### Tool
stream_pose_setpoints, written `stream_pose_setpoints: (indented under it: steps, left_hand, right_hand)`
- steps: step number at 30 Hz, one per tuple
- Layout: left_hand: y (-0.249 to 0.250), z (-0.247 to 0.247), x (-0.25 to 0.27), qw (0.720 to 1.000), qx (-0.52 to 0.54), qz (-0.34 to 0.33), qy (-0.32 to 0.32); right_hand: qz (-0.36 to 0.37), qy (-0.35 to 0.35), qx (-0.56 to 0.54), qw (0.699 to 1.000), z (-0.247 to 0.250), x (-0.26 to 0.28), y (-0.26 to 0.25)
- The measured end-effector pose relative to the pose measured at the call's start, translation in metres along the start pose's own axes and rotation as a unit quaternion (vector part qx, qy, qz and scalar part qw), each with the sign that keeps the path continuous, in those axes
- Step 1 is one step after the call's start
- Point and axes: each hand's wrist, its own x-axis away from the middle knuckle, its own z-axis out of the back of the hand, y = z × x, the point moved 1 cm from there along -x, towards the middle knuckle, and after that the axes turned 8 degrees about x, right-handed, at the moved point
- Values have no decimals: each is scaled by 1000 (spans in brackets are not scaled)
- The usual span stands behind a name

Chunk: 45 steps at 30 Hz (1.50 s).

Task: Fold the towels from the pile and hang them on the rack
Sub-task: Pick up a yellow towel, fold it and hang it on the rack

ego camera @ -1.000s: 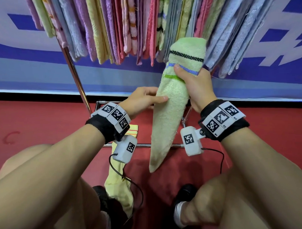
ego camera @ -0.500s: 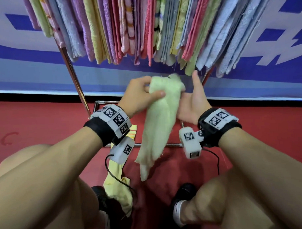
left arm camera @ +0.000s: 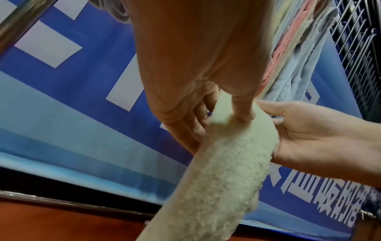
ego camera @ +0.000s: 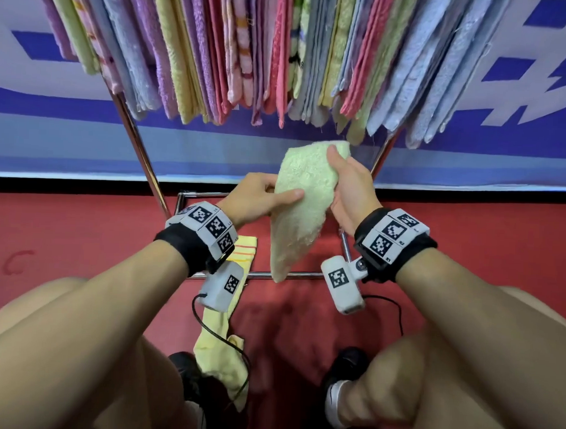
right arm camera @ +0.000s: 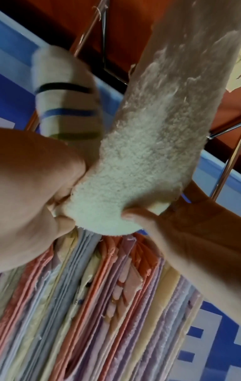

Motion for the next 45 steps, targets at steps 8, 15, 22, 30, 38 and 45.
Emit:
stream_pose_setpoints:
  steps: [8,15,22,30,38,45]
  left_hand:
    - [3,0,2,997,72,-14,22]
    - [-5,19,-5,986,36,-61,153]
    - [14,14,-4,980,94,-44,168]
    - [60,11,-12,989,15,-145,35]
    - [174,-31,-9,979,58,-38,-189]
    - [278,-53,7,978,64,-157,-118]
  right_hand:
    - [-111,-123,-41,985,0,6,2]
    - [-79,-85,118,986,0,6,40]
    - [-26,-34,80,996,-16,-3,22]
    - [-12,-227,225,947,-17,4,-70]
    - [-7,-257,324,910,33,36,-206]
    - [51,-223,315,921,60,53,-284]
